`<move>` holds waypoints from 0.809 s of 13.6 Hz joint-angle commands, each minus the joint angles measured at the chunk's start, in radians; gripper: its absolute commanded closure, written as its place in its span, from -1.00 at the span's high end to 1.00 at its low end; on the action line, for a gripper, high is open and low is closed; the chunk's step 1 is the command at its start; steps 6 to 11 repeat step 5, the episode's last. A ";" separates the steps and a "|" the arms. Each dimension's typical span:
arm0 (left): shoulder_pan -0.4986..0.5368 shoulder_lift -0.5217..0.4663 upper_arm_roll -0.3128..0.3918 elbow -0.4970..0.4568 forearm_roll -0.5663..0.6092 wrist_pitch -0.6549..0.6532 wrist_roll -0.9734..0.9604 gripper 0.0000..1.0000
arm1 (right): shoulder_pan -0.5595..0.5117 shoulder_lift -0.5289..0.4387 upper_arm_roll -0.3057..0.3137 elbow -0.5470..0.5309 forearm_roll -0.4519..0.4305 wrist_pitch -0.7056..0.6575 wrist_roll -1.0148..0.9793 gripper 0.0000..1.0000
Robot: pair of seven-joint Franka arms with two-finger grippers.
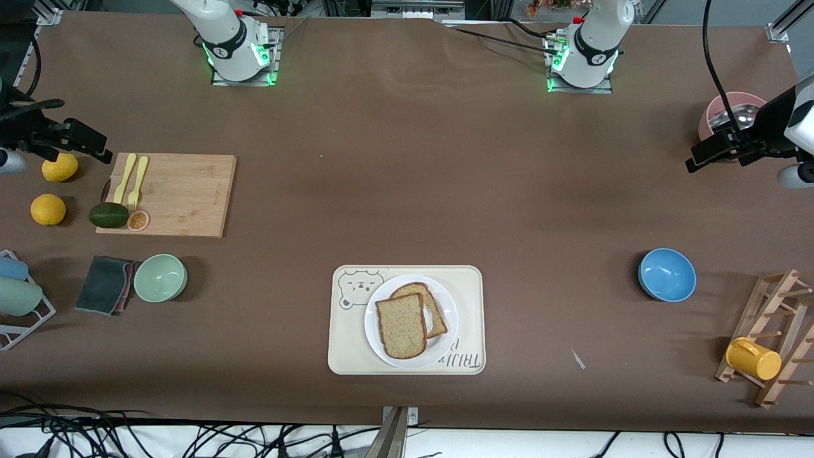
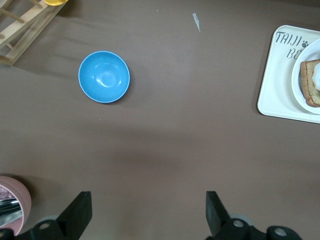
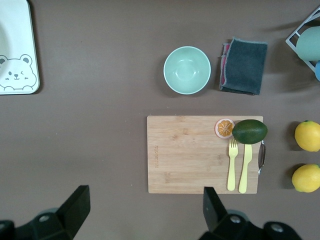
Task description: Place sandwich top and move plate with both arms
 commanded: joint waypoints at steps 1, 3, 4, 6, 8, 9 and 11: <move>0.009 -0.026 -0.011 -0.024 0.031 -0.003 0.025 1.00 | -0.014 -0.013 0.009 -0.009 0.015 -0.003 -0.007 1.00; 0.009 -0.022 -0.011 -0.024 0.031 -0.002 0.025 1.00 | -0.014 -0.013 0.009 -0.010 0.015 -0.005 -0.007 1.00; 0.008 -0.022 -0.011 -0.024 0.031 -0.002 0.025 1.00 | -0.014 -0.013 0.009 -0.009 0.013 -0.005 -0.007 1.00; 0.008 -0.022 -0.012 -0.024 0.031 -0.002 0.025 1.00 | -0.012 -0.013 0.009 -0.009 0.013 -0.005 -0.007 1.00; 0.008 -0.022 -0.012 -0.024 0.031 -0.002 0.025 1.00 | -0.012 -0.013 0.009 -0.009 0.013 -0.005 -0.007 1.00; 0.008 -0.022 -0.012 -0.024 0.031 -0.002 0.025 1.00 | -0.012 -0.013 0.009 -0.009 0.013 -0.005 -0.007 1.00; 0.008 -0.022 -0.012 -0.024 0.031 -0.002 0.025 1.00 | -0.012 -0.013 0.009 -0.009 0.013 -0.005 -0.007 1.00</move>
